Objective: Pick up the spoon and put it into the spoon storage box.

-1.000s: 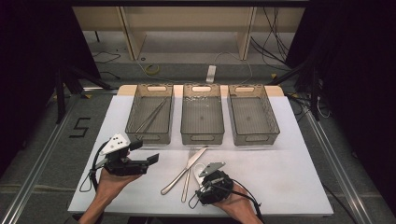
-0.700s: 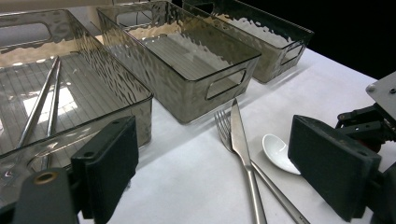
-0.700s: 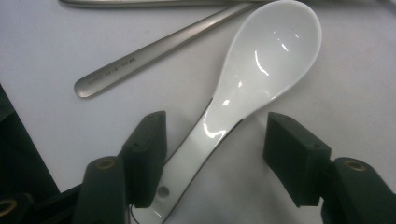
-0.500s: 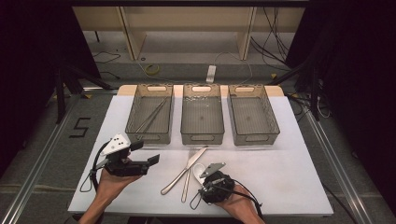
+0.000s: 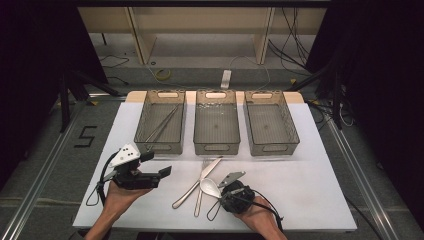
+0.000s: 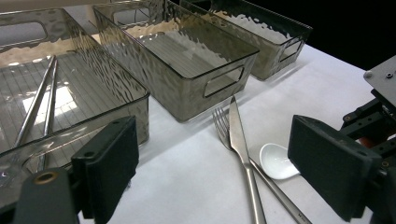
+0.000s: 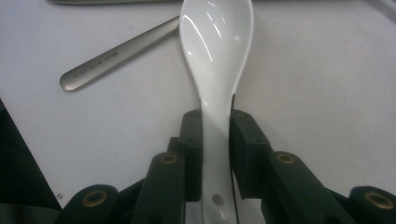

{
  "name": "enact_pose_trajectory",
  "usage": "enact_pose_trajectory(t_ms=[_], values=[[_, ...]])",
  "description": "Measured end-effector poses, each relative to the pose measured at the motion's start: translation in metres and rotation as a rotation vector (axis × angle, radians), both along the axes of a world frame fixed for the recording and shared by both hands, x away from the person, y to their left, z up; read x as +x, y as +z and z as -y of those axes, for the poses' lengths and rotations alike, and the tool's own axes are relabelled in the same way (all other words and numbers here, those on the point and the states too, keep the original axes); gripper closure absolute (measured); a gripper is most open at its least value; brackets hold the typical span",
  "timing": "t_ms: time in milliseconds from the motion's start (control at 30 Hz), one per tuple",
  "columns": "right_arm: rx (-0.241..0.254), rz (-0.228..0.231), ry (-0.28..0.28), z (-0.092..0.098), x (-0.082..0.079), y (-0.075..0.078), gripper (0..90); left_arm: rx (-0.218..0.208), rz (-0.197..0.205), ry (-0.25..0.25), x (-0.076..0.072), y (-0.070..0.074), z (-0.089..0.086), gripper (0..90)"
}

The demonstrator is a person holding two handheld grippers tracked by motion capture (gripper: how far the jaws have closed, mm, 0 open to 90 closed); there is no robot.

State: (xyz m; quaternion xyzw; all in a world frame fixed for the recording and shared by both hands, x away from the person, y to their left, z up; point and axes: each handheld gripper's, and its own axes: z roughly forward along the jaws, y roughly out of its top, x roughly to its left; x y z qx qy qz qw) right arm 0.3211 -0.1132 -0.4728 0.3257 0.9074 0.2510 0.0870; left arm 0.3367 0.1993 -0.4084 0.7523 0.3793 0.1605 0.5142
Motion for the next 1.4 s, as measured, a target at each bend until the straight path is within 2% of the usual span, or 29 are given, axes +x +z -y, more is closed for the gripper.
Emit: enact_pose_trajectory(t_ms=[233, 300, 333, 367, 433, 600, 867, 1400], values=[[0.018, -0.013, -0.005, 0.002, 0.001, 0.001, 79.1, 0.001, 0.001, 0.0, 0.0, 0.0, 0.0, 16.1], [0.037, -0.008, -0.01, 0.005, 0.002, 0.003, 85.7, 0.003, 0.002, 0.0, 0.0, 0.0, 0.0, 16.1], [0.035, 0.009, -0.009, 0.006, 0.003, 0.004, 86.3, 0.002, 0.002, 0.0, 0.0, 0.0, 0.0, 16.1], [0.024, 0.009, -0.026, 0.006, 0.003, 0.004, 86.4, 0.001, 0.002, 0.0, 0.0, 0.0, 0.0, 16.1], [0.03, -0.005, -0.021, 0.008, 0.005, 0.003, 86.4, 0.002, 0.002, 0.0, 0.0, 0.0, -0.001, 16.1], [0.044, -0.006, -0.013, 0.01, 0.005, 0.006, 86.6, 0.0, 0.002, 0.001, 0.0, 0.0, -0.001, 16.1], [0.081, 0.021, -0.032, 0.017, 0.008, 0.013, 86.6, -0.002, 0.004, 0.001, 0.0, 0.0, -0.001, 16.1], [0.123, 0.06, -0.054, 0.027, 0.014, 0.025, 86.5, -0.001, -0.001, -0.016, 0.0, -0.001, 0.001, 16.3]])
